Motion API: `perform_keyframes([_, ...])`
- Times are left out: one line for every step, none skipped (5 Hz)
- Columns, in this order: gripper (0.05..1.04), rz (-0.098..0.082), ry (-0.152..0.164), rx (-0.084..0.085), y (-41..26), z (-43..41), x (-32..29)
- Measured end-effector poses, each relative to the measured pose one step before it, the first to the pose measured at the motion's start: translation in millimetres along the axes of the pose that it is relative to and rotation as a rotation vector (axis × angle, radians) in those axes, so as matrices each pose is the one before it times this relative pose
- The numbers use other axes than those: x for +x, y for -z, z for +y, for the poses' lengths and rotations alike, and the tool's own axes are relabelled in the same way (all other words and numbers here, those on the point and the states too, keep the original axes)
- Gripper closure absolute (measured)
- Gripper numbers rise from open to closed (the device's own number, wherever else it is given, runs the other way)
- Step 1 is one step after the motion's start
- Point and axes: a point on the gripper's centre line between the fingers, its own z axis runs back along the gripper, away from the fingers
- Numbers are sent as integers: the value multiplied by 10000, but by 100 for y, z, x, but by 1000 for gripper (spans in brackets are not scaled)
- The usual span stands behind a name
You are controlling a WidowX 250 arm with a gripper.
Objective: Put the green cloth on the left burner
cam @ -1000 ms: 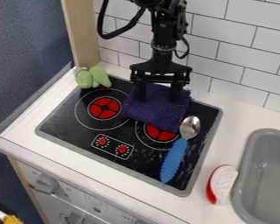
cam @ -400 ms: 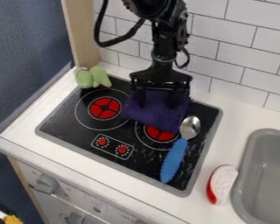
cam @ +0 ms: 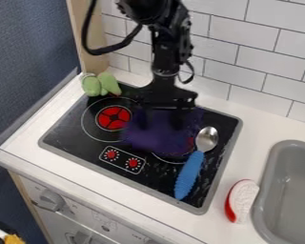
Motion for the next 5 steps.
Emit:
perform_keyframes([83, -21, -436, 35, 95, 1705, -394])
perform_keyframes([83, 17, -503, -1, -51, 1478, 336])
perform_keyframes([83, -23, -351, 136, 23, 965, 584])
perform_keyframes([83, 188, -725, -170, 377, 1361, 1352])
perform_keyframes([82, 64, -597, -16, 166, 1206, 1042])
